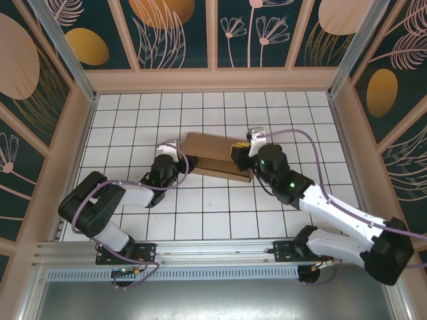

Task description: Fold the paper box

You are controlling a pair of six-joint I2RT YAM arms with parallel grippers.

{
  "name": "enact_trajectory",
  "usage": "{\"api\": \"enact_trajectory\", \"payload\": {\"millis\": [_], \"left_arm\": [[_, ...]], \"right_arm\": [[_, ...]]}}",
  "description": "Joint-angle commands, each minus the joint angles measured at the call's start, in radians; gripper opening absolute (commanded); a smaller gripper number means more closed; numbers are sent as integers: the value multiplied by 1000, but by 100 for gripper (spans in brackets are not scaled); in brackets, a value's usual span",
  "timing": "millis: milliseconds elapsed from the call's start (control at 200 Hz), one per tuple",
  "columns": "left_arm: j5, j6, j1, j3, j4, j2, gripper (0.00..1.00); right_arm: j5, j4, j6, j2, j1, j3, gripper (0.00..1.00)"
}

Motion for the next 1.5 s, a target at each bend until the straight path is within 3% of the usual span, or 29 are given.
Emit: {"api": "enact_trajectory", "payload": {"millis": [0,100,180,425,545,726,866,1161,1361,1496], "left_arm": [[45,-44,-4,-14,-98,-85,69],[30,-64,-5,-25,-199,-163,69],[-46,-110,-5,-31,-322,-241,67],[-168,-235,-5,105,-824,-387,66],[-184,-257,-4,124,-914,-472,70],[-275,-269,-3,131,-1016,-626,98],[-321,-237,3,157,-1051,-691,99],[-199,2,41,434,-1015,-549,97],[173,52,45,626,-999,-328,81],[267,62,45,674,-1002,-234,71]], "right_arm": [[0,-121,35,25,-39,70,26],[-43,-129,51,36,-86,83,28],[-72,-128,53,41,-113,85,29],[-106,-131,28,70,-144,87,32],[-123,-129,17,83,-145,89,32],[-130,-140,2,94,-145,89,33],[-136,-133,-4,95,-147,83,33],[-183,-150,-15,122,-148,55,29],[-177,-158,-18,146,-150,3,24],[-189,-138,-7,155,-157,-50,24]]}}
